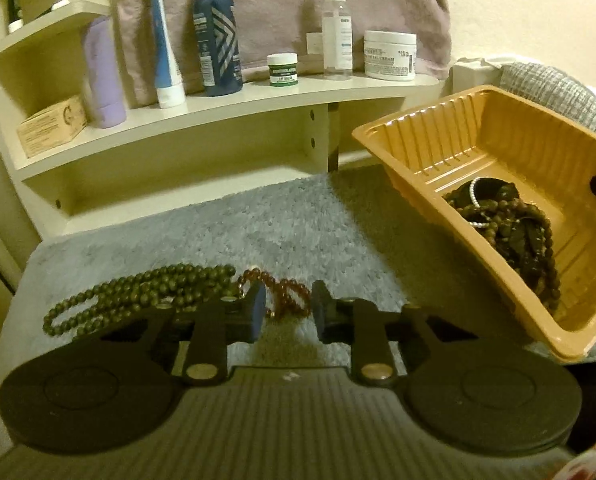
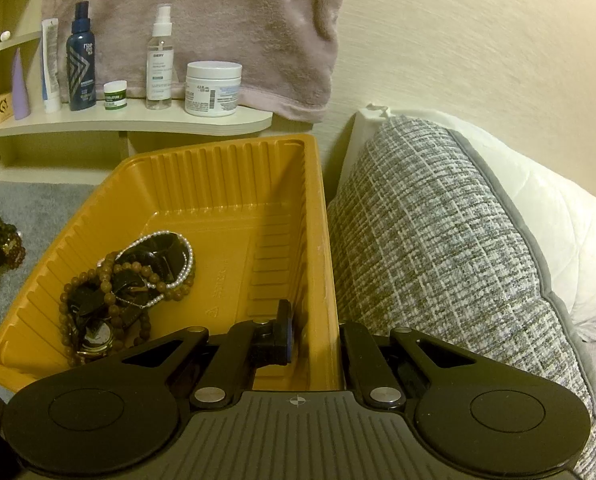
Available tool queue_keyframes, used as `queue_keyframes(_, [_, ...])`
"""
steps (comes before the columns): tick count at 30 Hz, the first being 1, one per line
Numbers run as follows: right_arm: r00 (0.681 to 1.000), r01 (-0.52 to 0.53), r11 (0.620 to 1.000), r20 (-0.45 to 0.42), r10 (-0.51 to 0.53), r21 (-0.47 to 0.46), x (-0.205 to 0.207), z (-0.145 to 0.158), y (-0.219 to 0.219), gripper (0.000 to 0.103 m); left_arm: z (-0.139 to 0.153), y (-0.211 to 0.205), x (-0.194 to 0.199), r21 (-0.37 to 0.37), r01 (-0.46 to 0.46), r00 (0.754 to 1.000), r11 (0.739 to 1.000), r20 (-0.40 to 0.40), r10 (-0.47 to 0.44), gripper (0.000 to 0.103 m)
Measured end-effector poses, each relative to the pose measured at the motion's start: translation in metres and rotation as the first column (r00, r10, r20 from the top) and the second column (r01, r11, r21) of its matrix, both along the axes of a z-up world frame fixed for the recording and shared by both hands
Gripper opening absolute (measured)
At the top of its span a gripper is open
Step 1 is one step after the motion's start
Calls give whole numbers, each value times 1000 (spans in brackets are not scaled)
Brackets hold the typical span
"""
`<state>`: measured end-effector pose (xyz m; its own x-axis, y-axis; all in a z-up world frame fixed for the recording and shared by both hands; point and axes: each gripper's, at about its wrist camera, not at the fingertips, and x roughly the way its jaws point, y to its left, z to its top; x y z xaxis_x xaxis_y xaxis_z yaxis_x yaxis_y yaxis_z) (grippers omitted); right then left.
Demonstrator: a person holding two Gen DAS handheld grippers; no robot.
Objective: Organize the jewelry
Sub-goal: 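Move the left tool to the brown bead bracelet on the towel, then grasp the brown bead bracelet with the left tool and lift it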
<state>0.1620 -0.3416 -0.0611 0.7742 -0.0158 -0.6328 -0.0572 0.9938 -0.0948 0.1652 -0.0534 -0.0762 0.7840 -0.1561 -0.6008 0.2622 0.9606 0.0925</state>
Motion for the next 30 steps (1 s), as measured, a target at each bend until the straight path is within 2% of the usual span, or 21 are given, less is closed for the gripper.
queue_keyframes(7, [1000,2,1000,-1,-2,2,0,0,0,6,-13,-4,19,45,11,999,999,-43,-9,11])
queue_keyframes(13, [1000,1,1000,-3,-1,3,0,0,0,6,-14,-5,15,63,27,999,998,-43,-24,4])
queue_keyframes(18, [1000,1,1000,-4,-1,5,0,0,-1,6,-4,-6,0,49,44,999,998,-25,-43,4])
queue_keyframes(30, [1000,1,1000,-4,-1,4,0,0,-1,6,34,-5,-17,-42,74,997,996,21,-74,4])
